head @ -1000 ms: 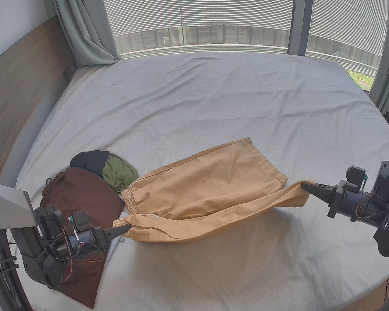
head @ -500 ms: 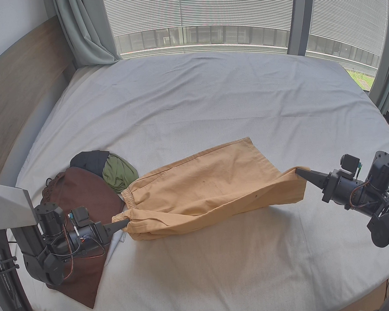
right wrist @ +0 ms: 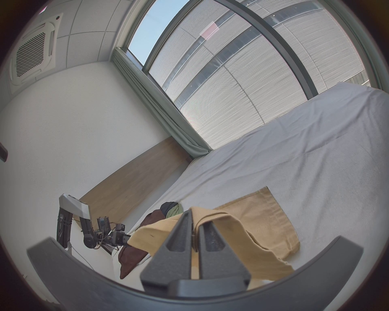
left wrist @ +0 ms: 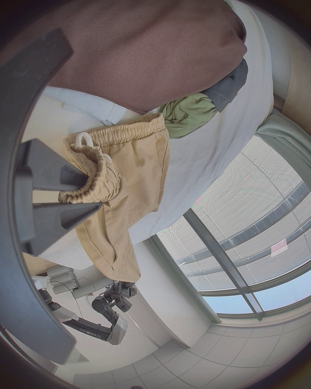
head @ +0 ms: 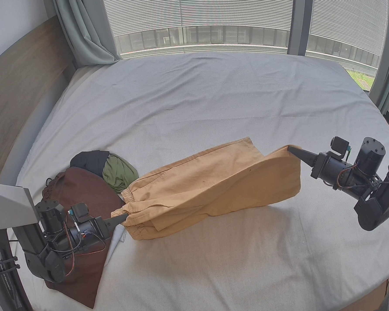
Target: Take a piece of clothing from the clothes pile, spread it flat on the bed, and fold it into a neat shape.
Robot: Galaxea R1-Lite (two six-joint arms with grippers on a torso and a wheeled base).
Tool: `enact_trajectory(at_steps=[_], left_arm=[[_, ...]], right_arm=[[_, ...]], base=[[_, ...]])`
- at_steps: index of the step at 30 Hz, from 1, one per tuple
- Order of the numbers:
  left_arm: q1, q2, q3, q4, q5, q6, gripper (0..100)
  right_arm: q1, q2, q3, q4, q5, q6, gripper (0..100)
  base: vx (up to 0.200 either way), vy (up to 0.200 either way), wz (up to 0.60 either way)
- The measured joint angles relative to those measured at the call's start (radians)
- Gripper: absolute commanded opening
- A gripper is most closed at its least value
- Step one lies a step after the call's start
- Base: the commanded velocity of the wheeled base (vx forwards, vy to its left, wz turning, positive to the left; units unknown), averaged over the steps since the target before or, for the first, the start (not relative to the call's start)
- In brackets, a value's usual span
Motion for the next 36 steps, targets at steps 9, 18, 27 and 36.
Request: enact_trajectory(at_steps=[9, 18, 27, 36], left_arm=[[-0.003, 0.004, -0.024, 0.000, 0.029, -0.035, 0], [-0.019, 0.011, -0.059, 0.001, 0.067, -0.091, 0], [-0.024, 0.050, -0.119, 0.001, 0.109, -0.100, 0], [-0.025, 0.107, -0.201, 0.001, 0.171, -0.103, 0]], right_arm=[[0.001, 0.053, -0.113, 0.008, -0.008, 0.012, 0], [-0.005, 0.118, -0.231, 0.060, -0.008, 0.012, 0], [-0.006, 0.198, -0.395, 0.092, -0.006, 0.014, 0], [-0.009, 0.297, -0.570, 0.172, -0.007, 0.025, 0]], base=[[0.000, 0.000, 0.00], [0.000, 0.000, 0.00], [0.000, 0.000, 0.00], [0.000, 0.000, 0.00]])
